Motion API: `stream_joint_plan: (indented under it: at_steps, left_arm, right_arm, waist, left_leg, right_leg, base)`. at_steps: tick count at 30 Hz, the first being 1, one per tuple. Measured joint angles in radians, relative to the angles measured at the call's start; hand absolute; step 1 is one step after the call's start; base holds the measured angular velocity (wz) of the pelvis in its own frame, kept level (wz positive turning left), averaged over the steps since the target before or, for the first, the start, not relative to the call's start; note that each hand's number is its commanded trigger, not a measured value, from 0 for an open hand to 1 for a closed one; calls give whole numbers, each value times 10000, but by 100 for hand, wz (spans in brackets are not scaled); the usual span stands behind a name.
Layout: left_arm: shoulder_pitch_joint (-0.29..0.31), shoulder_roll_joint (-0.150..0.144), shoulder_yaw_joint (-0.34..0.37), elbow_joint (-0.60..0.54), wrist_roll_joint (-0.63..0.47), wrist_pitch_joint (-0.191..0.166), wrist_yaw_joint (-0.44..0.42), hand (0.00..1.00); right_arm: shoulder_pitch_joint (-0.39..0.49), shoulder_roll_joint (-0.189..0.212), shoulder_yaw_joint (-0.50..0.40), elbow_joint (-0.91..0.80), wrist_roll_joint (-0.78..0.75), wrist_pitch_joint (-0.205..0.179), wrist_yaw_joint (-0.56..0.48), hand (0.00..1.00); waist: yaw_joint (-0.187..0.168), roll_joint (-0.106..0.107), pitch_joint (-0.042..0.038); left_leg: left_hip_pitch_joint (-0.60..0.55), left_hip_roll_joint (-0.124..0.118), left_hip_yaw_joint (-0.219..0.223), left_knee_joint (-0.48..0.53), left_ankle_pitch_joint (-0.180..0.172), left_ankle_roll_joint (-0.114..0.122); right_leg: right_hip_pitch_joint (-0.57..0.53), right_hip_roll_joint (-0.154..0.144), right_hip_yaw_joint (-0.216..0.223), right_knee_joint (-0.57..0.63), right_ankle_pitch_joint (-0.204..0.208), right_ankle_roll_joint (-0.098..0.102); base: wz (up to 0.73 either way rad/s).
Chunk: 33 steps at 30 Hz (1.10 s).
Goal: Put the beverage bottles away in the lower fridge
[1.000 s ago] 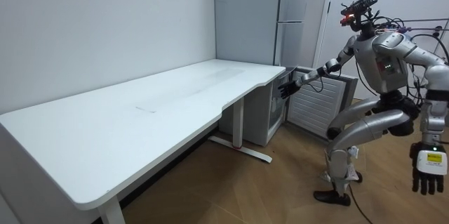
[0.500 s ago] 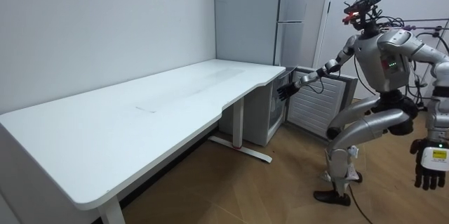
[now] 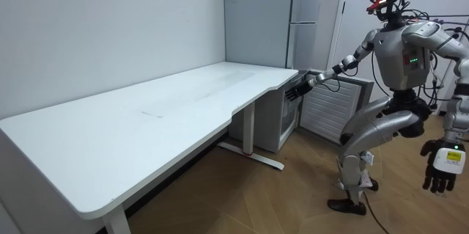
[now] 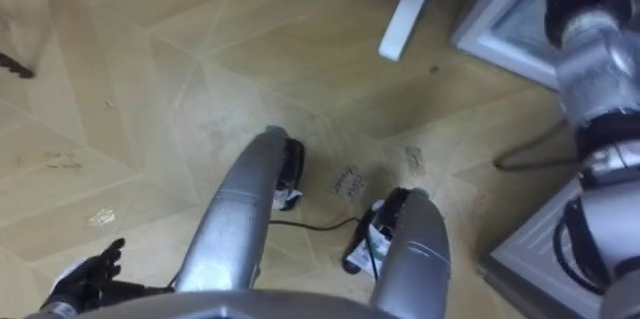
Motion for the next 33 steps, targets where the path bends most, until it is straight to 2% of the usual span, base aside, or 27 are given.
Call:
stream_joint_plan:
  at_steps: [3,6,8,9,10,11,13,14,15,16,17,18,19,21,22,24,25,28,33]
  left_arm:
    - [-311,-8,113,804,5,-94,-5,0]
    - [-563,-125,372,1340,199,-118,79,0]
    - [-652,-258,482,1502,244,-172,177,0]
    - [-697,-469,759,1572,355,-246,234,0]
    - [-801,-697,982,1721,628,-354,319,0]
    - [-897,-822,1107,1854,696,-385,364,0]
    - [-1253,-1059,1280,2296,939,-597,482,0]
    - [-1312,-1128,1426,2387,1006,-640,496,0]
    - [-1438,-1199,1577,2556,981,-741,549,0]
    - [-1447,-1263,1651,2556,989,-781,656,0]
    - [-1479,-1338,1761,2553,1016,-787,678,0]
    - [-1569,-1526,1984,2593,1116,-860,742,0]
    - [-1573,-1678,2039,2647,1282,-1039,825,0]
    - [-1553,-1952,2240,2731,1581,-1095,908,0]
    - [-1534,-2044,2301,2795,1659,-1094,965,0]
    - [-1448,-2047,2382,2813,1798,-1095,1089,0]
    - [-1391,-2059,2516,2801,1811,-1095,1179,0]
    - [-1316,-2095,2921,2802,1832,-1094,1363,0]
    - [-1258,-2320,3388,2915,2098,-1109,1580,0]
  right_arm:
    - [821,0,-481,172,-136,7,703,0]
    - [1577,5,-843,201,-957,0,1144,0]
    - [1966,10,-958,179,-1221,6,1277,0]
    - [2139,22,-1138,177,-1266,7,1298,0]
    - [2382,70,-1474,156,-1474,5,1295,0]
    - [2536,82,-1628,128,-1603,4,1293,0]
    - [3024,128,-2035,39,-2267,1,1270,0]
    - [3117,172,-2155,9,-2427,0,1246,0]
    - [3288,261,-2409,-68,-2732,-3,1187,0]
    - [3529,308,-2623,-488,-3216,-4,1094,0]
    - [3668,321,-2749,-765,-3567,-2,1060,0]
    - [3902,365,-2894,-1031,-4310,209,1009,0]
    - [4171,459,-3196,-1613,-5079,224,913,0]
    - [4711,468,-3566,-2716,-5682,221,707,0]
    - [5014,479,-3699,-3235,-6083,219,534,0]
    - [5423,505,-3901,-4146,-6913,224,158,0]
    - [5620,505,-4149,-4793,-7421,223,-2,0]
    - [5955,518,-4757,-5761,-8132,197,-561,0]
    - [6177,697,-5335,-5825,-8488,45,-1359,0]
  waist:
    - [-123,105,-56]
    - [-492,115,-87]
    - [-652,88,-172]
    - [-861,67,-212]
    - [-1148,54,-234]
    - [-1251,26,-263]
    - [-1519,-114,-381]
    - [-1615,-144,-391]
    - [-1700,-275,-433]
    - [-1837,-375,-518]
    - [-1920,-384,-528]
    - [-2062,-420,-545]
    - [-2136,-471,-538]
    - [-2174,-524,-539]
    - [-2179,-557,-525]
    - [-2260,-641,-522]
    - [-2420,-662,-526]
    - [-2609,-746,-536]
    - [-2646,-844,-578]
  left_leg:
    - [651,-17,48,-438,-37,58]
    - [1447,-51,247,-1045,7,144]
    - [1947,-57,460,-1480,12,162]
    - [2297,-62,603,-1883,52,201]
    - [2725,-183,642,-2289,159,231]
    - [2968,-223,679,-2503,222,254]
    - [3900,-176,871,-3396,388,243]
    - [4133,-181,876,-3602,436,240]
    - [4627,-148,1027,-4012,479,228]
    - [5031,-113,1165,-4354,505,233]
    - [5215,-113,1183,-4503,520,238]
    - [5573,-115,1251,-4795,542,256]
    - [5921,-129,1432,-5084,557,282]
    - [6567,-176,1647,-5563,578,315]
    - [7047,-199,1739,-5884,581,318]
    - [7599,-206,1939,-6224,581,318]
    - [7801,-216,1941,-6328,581,318]
    - [8370,-223,1961,-6690,581,318]
    - [9234,-236,2007,-7067,578,312]
  right_leg:
    - [705,33,-112,-645,133,170]
    - [1438,23,-54,-1374,344,359]
    - [1811,81,59,-1887,521,436]
    - [2083,111,147,-2255,654,503]
    - [2483,118,148,-2668,783,594]
    - [2697,122,158,-2906,856,637]
    - [3574,301,224,-4019,1275,709]
    - [3826,367,235,-4309,1374,745]
    - [4253,460,344,-4826,1556,782]
    - [4631,548,429,-5306,1744,831]
    - [4854,586,431,-5575,1839,859]
    - [5244,646,459,-6054,2029,937]
    - [5509,636,526,-6393,2179,1018]
    - [5982,603,555,-6900,2423,1155]
    - [6412,583,423,-7288,2601,1209]
    - [6902,588,397,-7741,2787,1262]
    - [7187,618,398,-8010,2902,1303]
    - [7818,726,421,-8659,3215,1375]
    - [8629,802,452,-9258,3505,1407]
  base:
    - [0]
    - [-5]
    - [-24]
    - [-17]
    - [-7]
    - [-5]
    - [-23]
    - [-28]
    - [-32]
    - [-35]
    - [-28]
    - [-27]
    - [-35]
    - [-51]
    - [-50]
    - [-36]
    - [-23]
    - [-14]
    - [-19]
